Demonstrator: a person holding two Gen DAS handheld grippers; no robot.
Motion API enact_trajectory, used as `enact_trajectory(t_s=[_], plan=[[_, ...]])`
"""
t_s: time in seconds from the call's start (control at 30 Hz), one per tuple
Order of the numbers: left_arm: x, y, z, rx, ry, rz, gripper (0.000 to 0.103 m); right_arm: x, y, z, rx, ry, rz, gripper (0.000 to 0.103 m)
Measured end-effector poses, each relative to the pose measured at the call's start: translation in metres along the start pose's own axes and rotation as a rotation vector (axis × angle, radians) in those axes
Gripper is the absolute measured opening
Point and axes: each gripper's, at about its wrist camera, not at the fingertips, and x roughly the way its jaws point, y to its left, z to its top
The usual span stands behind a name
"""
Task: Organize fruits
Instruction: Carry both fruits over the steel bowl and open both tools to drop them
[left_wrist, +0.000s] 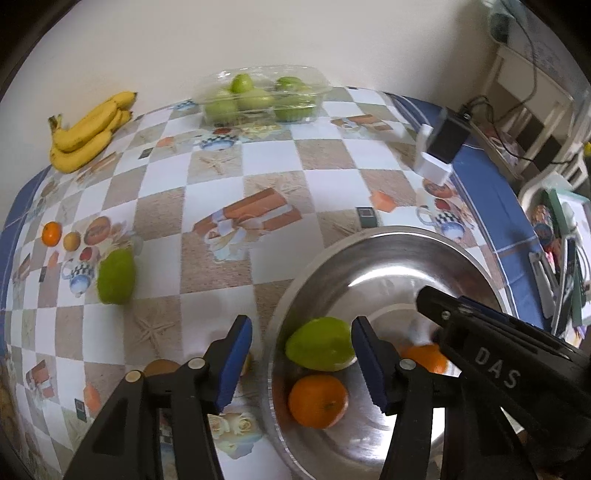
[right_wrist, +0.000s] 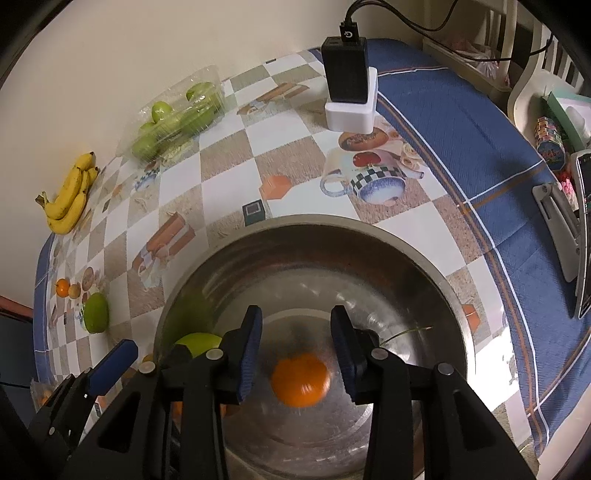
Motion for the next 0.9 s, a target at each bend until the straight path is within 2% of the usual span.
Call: enact_trajectory(t_s=[0.4, 0.57, 0.77, 0.83, 0.87, 0.9], plan=[[0.003, 0.052, 0.0, -0.215, 0.045, 0.086, 0.062, -0.002, 0.008, -0.002, -0.037, 0.004, -0.002, 0.04], [-0.002, 0.075, 0.001, -0.288, 0.05, 0.05, 0.067, -0.005, 0.022, -0.004, -0.083, -0.003, -0.007, 0.04], [-0.007, 0.093, -0.001, -0.343, 0.051, 0.075, 0.075, -0.005, 0.033, -0.007, -0.119, 0.003, 0.002, 0.04], [-0.006, 0.096, -0.001, -0.348, 0.054, 0.093, 0.09, -0.004, 0.035, -0.007, -0.129, 0.007, -0.014, 0.049], [-0.005, 0.097, -0.002, -0.348, 0.057, 0.106, 0.094, -0.002, 0.036, -0.007, -0.132, 0.01, -0.031, 0.06], [-0.004, 0.098, -0.002, -0.347, 0.06, 0.122, 0.1, -0.001, 0.037, -0.008, -0.136, 0.012, -0.044, 0.066]])
